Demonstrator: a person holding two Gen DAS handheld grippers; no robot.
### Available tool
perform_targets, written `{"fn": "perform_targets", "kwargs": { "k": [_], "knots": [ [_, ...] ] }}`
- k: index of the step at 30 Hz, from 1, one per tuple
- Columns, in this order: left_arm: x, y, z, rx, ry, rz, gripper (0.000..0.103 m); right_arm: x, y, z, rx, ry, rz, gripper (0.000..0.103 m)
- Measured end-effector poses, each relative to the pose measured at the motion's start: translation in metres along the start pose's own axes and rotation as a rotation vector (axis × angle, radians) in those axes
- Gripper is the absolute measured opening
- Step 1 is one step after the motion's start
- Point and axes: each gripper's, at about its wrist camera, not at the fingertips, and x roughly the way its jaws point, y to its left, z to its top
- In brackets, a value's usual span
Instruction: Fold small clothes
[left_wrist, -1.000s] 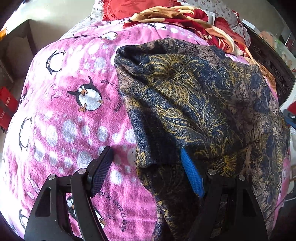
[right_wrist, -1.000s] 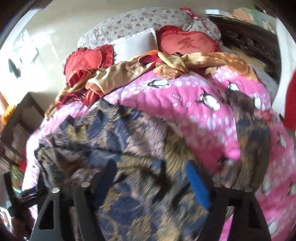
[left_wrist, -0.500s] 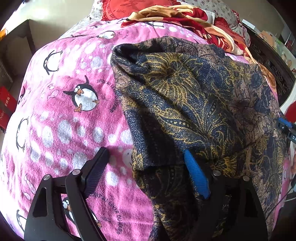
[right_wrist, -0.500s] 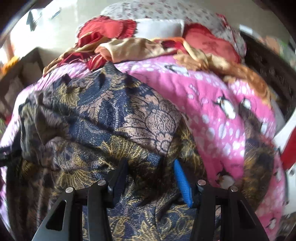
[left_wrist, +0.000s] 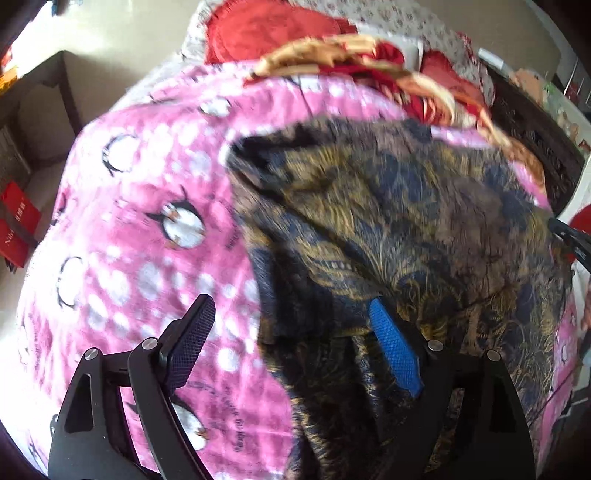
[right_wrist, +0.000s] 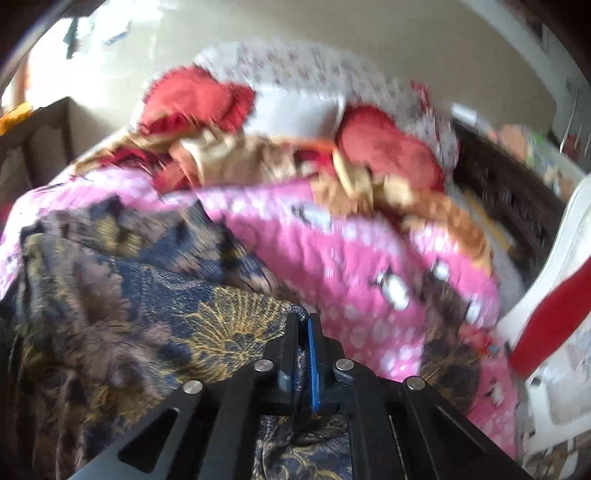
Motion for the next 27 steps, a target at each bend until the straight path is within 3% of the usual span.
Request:
{"fn": "perform_targets", "kwargs": {
  "k": [2,5,9,12,14,15,16,17,19,22,27],
  "knots": [
    [0.005,-0.002,-0.001,0.011,0.024,0.003,0.086,0.018,-0.004,-0.002,0.039,0.081,-0.005,0.008],
    [0.008,0.005,-0.005,-0.007,0.015,0.009,0.086,0.001,-0.011,-0.011,0.156,0.051,0.107,0.013],
    [0.015,0.017,-0.006,-0.086,0.019,-0.012,0.086,-0.007,0.023,-0.022,0.038,0.049,0.19,0.017],
    [0.014,0.014,-0.006,-0.056,0.02,-0.002,0.086,0.026,0.04,-0.03,0.011,0.203,0.14,0.017],
    [0.013,0.015,-0.008,-0.048,0.016,-0.005,0.086,0.017,0.046,-0.02,0.051,0.172,0.159,0.017],
    [0.012,0.019,-0.01,-0.059,0.011,-0.012,0.086,0.006,0.053,-0.011,0.056,0.127,0.218,0.017],
    [0.011,0.024,-0.012,-0.083,0.002,-0.027,0.086,-0.006,0.065,0.0,0.046,0.079,0.273,0.023],
    [0.01,0.028,-0.014,-0.104,-0.009,-0.043,0.086,-0.015,0.079,0.009,0.026,0.037,0.319,0.041],
    [0.009,0.033,-0.017,-0.134,-0.029,-0.069,0.086,-0.029,0.12,0.028,-0.038,-0.034,0.463,0.06],
    [0.007,0.038,-0.022,-0.142,-0.041,-0.087,0.086,-0.031,0.191,0.053,-0.167,-0.061,0.632,0.06],
    [0.001,0.049,-0.029,-0.161,-0.058,-0.133,0.086,-0.01,0.299,0.076,-0.431,-0.071,0.662,0.059]
  ]
}}
